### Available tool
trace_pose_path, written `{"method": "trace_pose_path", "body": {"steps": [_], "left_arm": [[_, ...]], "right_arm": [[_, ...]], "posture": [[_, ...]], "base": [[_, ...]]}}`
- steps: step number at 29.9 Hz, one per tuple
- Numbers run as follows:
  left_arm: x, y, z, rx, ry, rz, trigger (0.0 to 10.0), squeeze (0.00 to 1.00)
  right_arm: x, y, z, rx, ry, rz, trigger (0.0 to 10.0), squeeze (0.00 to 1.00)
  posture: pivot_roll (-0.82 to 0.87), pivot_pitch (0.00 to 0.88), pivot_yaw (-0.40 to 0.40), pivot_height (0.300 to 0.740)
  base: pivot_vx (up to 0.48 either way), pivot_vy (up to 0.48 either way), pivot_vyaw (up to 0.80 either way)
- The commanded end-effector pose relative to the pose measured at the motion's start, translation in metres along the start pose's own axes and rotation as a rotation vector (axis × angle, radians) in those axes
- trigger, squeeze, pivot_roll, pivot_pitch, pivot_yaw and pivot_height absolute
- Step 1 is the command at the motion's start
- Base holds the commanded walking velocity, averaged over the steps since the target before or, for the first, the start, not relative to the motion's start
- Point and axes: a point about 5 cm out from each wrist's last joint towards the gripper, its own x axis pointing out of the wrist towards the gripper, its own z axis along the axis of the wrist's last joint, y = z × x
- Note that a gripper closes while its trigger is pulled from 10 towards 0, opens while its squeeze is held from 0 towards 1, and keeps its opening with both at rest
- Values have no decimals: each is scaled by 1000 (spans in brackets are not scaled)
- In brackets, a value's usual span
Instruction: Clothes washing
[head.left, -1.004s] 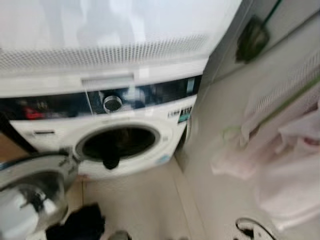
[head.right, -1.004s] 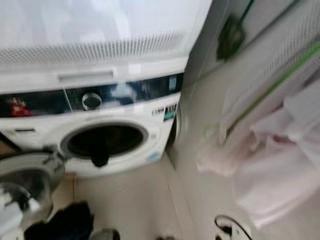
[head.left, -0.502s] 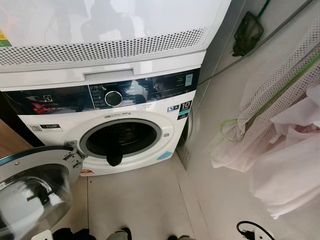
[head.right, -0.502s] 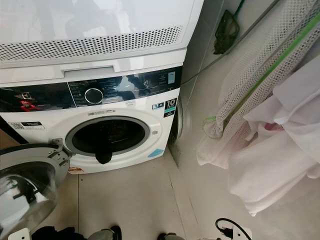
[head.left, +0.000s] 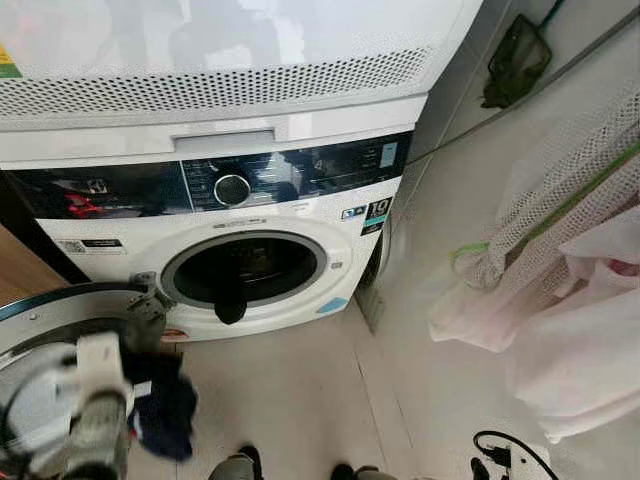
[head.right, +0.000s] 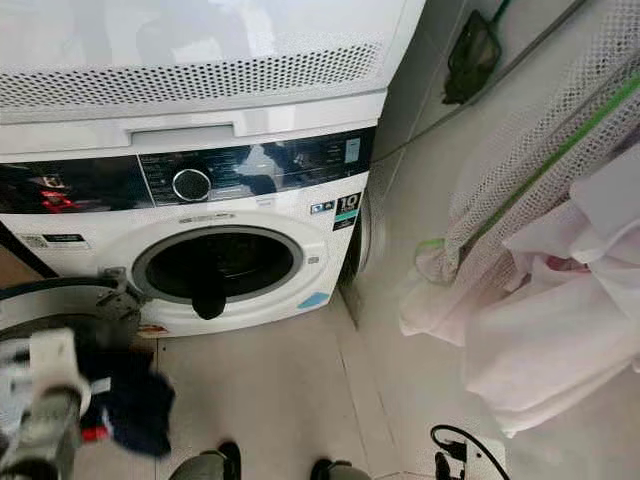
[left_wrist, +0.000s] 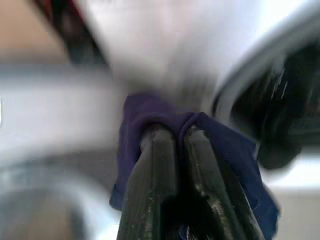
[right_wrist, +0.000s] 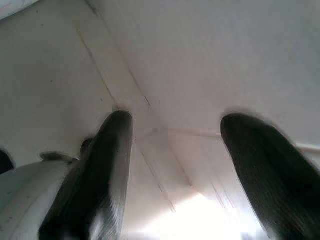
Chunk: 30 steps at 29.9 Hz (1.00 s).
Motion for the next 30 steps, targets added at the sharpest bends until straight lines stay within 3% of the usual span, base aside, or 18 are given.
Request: {"method": "trace_pose_path", "body": {"steps": [1,2,5,8,12,14,16,18,19,27,30], "left_arm": [[-4,-10,3,15,-42,-23,10000,0],[-4,-21,17,25,-117,-64,10000,0],[-5,-30,27,50,-172,-111,10000,0],[-6,-52,53,46,-266,-214,10000,0],[-8,-65,63,20,-279,-284,10000,0],[-12,-80,75,10,-301,-373,10000,0],[-12,-84,77,8,-305,-394,10000,0],[-15,-99,88,-6,-329,-457,10000,0],[-15,-99,88,-6,-329,-457,10000,0],[-23,-126,110,-65,-342,-558,10000,0],[-26,-132,115,-70,-349,-577,10000,0]], "right_arm": [[9,-9,46,-7,-174,13,10000,0],[11,-8,72,-15,-270,76,10000,0],[10,-7,79,-17,-302,122,10000,0],[5,5,94,-83,-366,281,10000,0],[0,11,104,-79,-411,348,10000,0],[-7,21,111,-124,-411,466,10000,0],[-9,24,112,-135,-408,497,10000,0],[-21,40,114,-167,-380,659,10000,0],[-21,40,114,-167,-380,659,10000,0],[-71,77,118,-300,-282,1045,10000,0],[-78,85,122,-328,-283,1084,10000,0]], "posture": [[104,250,-86,740],[101,251,-84,740],[97,250,-81,740],[91,243,-76,740],[88,237,-75,740],[87,229,-72,740],[87,229,-72,740],[85,225,-73,740],[85,225,-73,740],[86,212,-78,740],[87,216,-78,740]], "base": [[0,0,0],[0,0,0],[0,0,0],[0,0,0],[0,0,0],[0,0,0],[0,0,0],[0,0,0],[0,0,0],[0,0,0],[0,0,0]]}}
